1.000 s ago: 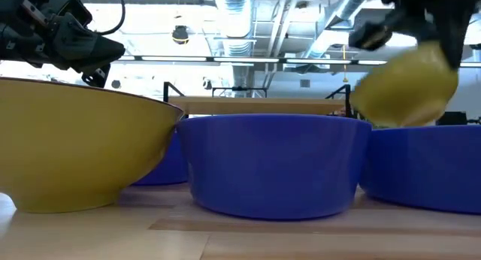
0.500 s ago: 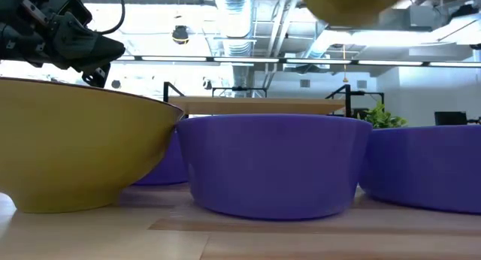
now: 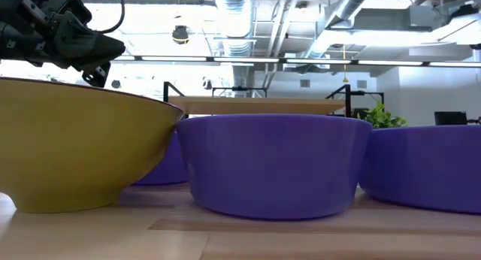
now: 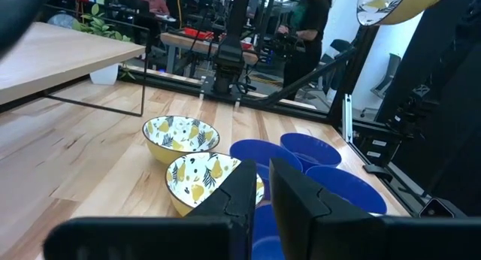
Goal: Pick & Place Mini bowls
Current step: Put the yellow bowl on the shelf
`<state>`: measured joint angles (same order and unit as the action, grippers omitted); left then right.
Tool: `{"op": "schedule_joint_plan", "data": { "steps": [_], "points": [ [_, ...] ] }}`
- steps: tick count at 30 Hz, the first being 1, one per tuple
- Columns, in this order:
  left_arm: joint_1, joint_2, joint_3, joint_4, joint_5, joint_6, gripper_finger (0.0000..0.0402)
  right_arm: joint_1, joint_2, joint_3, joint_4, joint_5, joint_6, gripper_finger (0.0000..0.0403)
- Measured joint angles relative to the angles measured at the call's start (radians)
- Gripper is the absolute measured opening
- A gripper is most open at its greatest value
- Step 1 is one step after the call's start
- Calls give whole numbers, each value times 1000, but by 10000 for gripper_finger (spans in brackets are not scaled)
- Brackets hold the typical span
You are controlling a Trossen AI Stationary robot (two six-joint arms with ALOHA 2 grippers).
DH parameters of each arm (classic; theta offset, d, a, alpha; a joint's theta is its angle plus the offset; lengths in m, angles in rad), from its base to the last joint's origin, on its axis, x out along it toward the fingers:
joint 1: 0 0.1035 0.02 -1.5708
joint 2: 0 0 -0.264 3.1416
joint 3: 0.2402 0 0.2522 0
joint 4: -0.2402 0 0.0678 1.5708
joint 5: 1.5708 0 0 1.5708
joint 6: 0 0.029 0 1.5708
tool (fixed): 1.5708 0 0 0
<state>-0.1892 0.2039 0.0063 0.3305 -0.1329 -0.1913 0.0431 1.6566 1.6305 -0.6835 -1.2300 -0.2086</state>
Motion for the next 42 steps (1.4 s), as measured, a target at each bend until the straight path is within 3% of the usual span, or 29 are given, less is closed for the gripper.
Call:
{"op": "schedule_joint_plan", "data": {
  "steps": [3,14,20,32,42],
  "points": [
    [0,0,0,0,0,0,39,10,-1,0,-30,148,23,0],
    [0,0,0,0,0,0,39,120,0,15,-351,1293,-187,2],
    [0,0,0,0,0,0,39,172,0,18,-501,1715,-342,2],
    [0,0,0,1,0,0,39,157,0,18,-778,2235,-318,1],
    [0,0,0,2,0,0,39,149,0,18,-778,2238,-314,1]
  ]
}}
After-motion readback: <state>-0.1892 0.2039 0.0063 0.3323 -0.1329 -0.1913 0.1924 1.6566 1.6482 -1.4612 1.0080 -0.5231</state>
